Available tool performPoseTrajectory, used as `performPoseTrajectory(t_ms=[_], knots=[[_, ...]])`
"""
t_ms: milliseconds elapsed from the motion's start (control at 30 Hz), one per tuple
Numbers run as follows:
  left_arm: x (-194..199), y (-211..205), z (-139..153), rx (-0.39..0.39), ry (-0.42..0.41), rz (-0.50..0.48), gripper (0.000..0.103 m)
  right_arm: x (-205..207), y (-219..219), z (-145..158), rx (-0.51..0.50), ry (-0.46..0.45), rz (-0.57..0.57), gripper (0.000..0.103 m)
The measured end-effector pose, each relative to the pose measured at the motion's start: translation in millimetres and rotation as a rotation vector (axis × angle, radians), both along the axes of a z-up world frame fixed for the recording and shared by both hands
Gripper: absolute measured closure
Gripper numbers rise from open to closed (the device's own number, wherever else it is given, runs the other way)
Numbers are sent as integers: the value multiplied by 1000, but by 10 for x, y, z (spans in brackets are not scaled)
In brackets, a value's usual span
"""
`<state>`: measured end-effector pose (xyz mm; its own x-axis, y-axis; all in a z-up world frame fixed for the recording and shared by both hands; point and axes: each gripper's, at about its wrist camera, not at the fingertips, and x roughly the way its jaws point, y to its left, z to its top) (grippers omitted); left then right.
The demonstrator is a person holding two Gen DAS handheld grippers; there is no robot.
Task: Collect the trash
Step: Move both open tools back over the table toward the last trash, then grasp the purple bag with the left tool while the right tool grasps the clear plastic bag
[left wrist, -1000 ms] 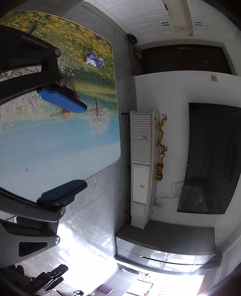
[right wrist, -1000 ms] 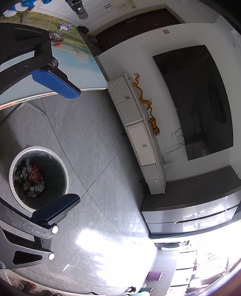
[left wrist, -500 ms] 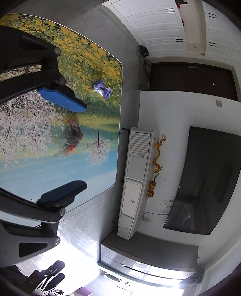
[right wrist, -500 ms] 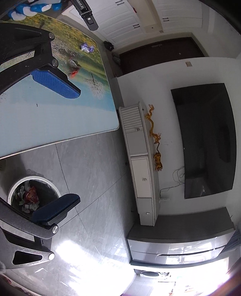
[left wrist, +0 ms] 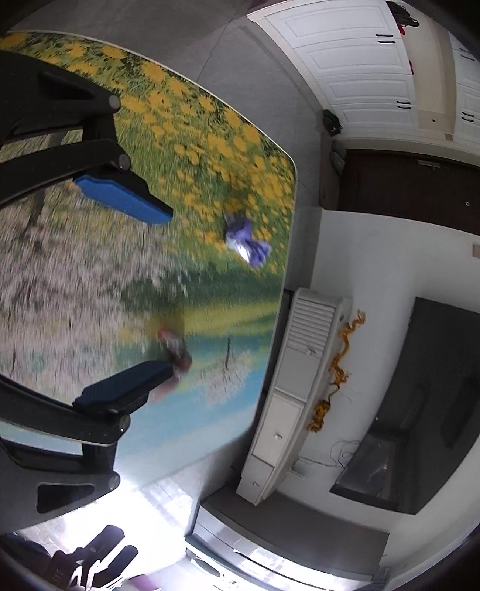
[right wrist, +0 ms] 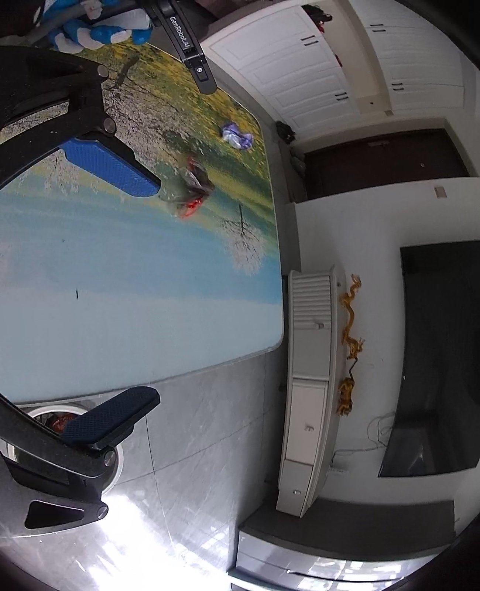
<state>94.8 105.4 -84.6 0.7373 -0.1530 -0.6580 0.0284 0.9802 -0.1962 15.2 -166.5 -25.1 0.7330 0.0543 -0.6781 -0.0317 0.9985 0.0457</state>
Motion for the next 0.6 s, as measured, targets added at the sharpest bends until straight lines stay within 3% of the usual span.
performPoseTrajectory(t_ms=[300,433,600], knots=[[549,572,-285,-12,68,-46,27,764,575,-367,65,95,230,4],[852,576,-298,-33,55,-72,27,1080,739,-480,107,110,288,8],[1345,444,-353,-5,67,-92,27,1358,917,-631,107,146,341,18]])
